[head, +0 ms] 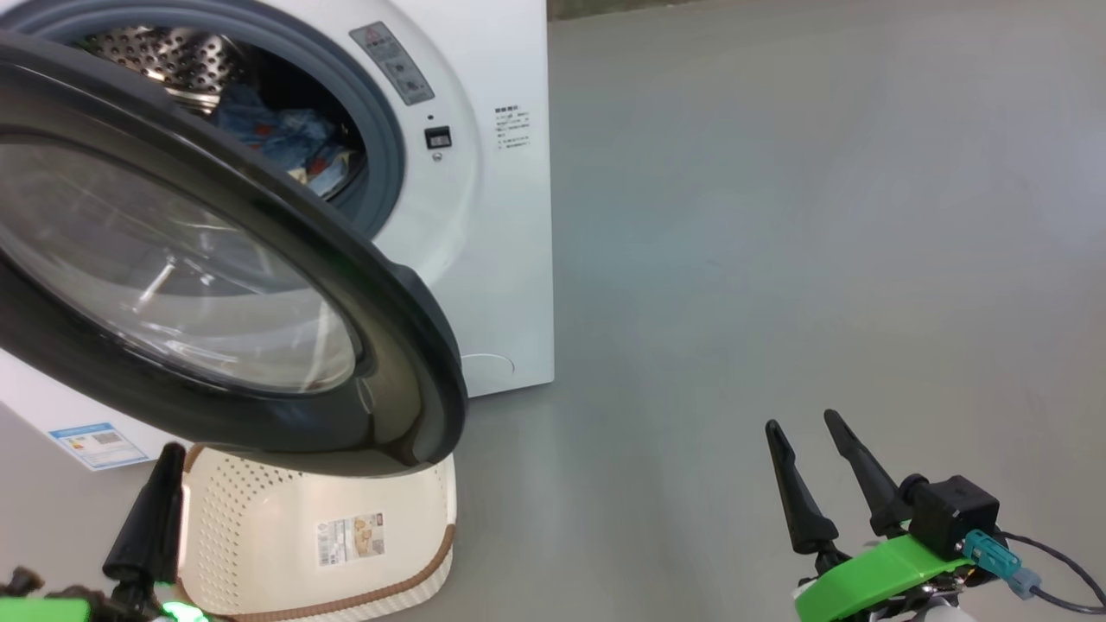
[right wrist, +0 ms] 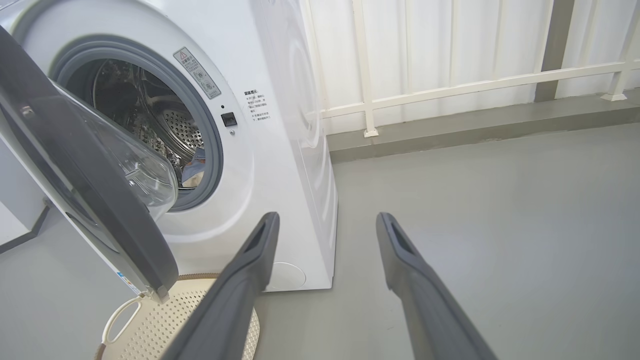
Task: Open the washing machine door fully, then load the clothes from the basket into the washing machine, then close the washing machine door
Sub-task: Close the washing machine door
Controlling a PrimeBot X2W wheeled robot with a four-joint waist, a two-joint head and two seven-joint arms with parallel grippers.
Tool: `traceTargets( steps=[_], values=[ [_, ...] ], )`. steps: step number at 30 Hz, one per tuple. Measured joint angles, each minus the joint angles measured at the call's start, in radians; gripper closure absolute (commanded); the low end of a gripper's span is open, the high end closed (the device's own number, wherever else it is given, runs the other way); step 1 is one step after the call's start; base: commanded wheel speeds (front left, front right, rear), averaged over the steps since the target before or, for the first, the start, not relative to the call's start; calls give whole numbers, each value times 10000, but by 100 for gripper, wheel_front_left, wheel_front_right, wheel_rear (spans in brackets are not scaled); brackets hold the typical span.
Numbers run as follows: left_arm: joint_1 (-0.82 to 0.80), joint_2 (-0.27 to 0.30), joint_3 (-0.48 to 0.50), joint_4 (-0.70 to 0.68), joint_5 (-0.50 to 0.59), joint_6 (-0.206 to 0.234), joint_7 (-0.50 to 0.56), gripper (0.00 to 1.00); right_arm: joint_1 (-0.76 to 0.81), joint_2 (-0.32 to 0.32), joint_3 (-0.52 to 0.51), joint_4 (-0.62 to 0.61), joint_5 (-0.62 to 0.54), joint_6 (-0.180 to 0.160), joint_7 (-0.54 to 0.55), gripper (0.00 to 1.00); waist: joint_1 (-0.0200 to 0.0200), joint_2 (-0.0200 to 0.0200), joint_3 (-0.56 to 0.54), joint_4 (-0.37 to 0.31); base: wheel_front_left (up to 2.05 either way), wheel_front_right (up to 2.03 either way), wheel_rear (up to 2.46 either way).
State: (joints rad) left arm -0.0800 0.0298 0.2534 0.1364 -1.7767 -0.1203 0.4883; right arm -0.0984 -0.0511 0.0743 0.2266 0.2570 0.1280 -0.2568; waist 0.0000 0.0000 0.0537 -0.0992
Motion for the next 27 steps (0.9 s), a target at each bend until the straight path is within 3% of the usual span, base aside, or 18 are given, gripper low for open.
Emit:
traceTargets(
  steps=[2, 3, 4, 6, 15, 20, 27],
  values=[
    [228, 4, -52, -176, -15, 0, -274, 100, 60, 0, -8, 12, 0, 0, 0, 0, 0, 0, -69, 66, 0, 0, 0],
    [340, 8, -88, -270, -82, 0, -414, 75, 104, 2, -10, 17, 0, 0, 0, 0, 0, 0, -99, 96, 0, 0, 0],
    [430, 6, -121, -337, -75, 0, -564, 75, 151, 2, -15, 19, 8, 0, 0, 0, 0, 0, -123, 125, 0, 0, 0],
    [615, 8, -222, -504, 38, 0, -846, 0, 177, 0, -33, 36, 12, 0, 0, 0, 0, 0, -156, 184, 0, 0, 0],
    [791, 8, -224, -1064, 780, 0, -2257, 0, 176, 0, -127, 19, 25, 0, 0, 0, 0, 0, -222, 390, 0, 0, 0],
    [788, 176, -278, -1962, 2972, 0, -3488, 0, 176, 0, -121, -21, 25, 0, 0, 0, 0, 0, -233, 407, 0, 0, 0],
    [807, 1271, -1613, -2472, 5436, -2, -6034, 0, 176, 0, -123, -77, 27, 0, 0, 0, 0, 0, -235, 436, 0, 0, 0]
  ],
)
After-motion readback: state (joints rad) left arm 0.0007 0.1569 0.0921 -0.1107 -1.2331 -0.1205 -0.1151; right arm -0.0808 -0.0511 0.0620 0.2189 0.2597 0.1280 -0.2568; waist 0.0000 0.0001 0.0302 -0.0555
